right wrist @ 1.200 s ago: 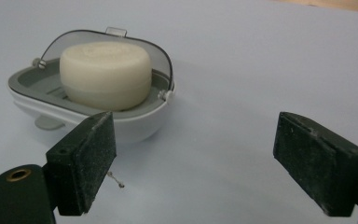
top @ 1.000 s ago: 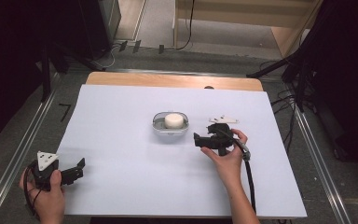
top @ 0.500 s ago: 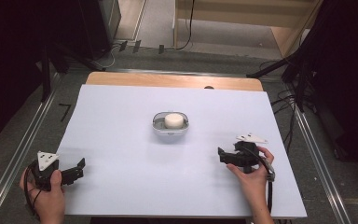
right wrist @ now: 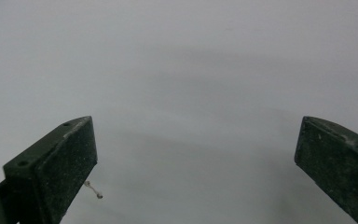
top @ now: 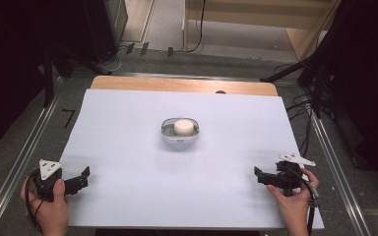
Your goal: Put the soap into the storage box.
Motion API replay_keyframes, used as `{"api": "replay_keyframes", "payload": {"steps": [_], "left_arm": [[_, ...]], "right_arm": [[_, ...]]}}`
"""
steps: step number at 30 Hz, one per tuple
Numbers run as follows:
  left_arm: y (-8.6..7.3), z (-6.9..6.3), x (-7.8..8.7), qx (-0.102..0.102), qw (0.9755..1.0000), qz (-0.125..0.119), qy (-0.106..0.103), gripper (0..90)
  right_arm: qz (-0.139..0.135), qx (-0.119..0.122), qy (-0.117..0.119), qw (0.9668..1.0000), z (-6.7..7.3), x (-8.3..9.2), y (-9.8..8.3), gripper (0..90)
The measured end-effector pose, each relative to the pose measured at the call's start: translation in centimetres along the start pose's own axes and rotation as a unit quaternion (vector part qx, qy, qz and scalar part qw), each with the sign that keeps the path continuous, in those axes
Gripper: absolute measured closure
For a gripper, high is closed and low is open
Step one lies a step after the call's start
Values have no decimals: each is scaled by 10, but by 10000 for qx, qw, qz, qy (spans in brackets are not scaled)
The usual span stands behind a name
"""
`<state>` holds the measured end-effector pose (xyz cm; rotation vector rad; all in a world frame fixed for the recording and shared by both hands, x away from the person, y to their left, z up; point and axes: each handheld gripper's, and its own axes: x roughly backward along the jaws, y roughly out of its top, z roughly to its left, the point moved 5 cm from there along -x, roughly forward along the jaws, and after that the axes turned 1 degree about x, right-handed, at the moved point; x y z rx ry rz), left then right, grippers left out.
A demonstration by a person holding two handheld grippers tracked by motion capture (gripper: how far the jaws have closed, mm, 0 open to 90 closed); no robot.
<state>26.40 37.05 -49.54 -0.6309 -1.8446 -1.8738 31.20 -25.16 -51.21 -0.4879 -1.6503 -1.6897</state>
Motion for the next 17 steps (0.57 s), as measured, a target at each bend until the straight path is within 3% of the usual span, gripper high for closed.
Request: {"api": "replay_keyframes", "payload": {"steps": [11,17], "left_arm": [[0,0,0,4,10000,0,2,0],[0,0,0,5,10000,-2,11,0]], "right_arm": [[-149,-263,-239,9993,-42,25,-18,0],[-122,-385,-265,9988,-51,29,-25,0]]}}
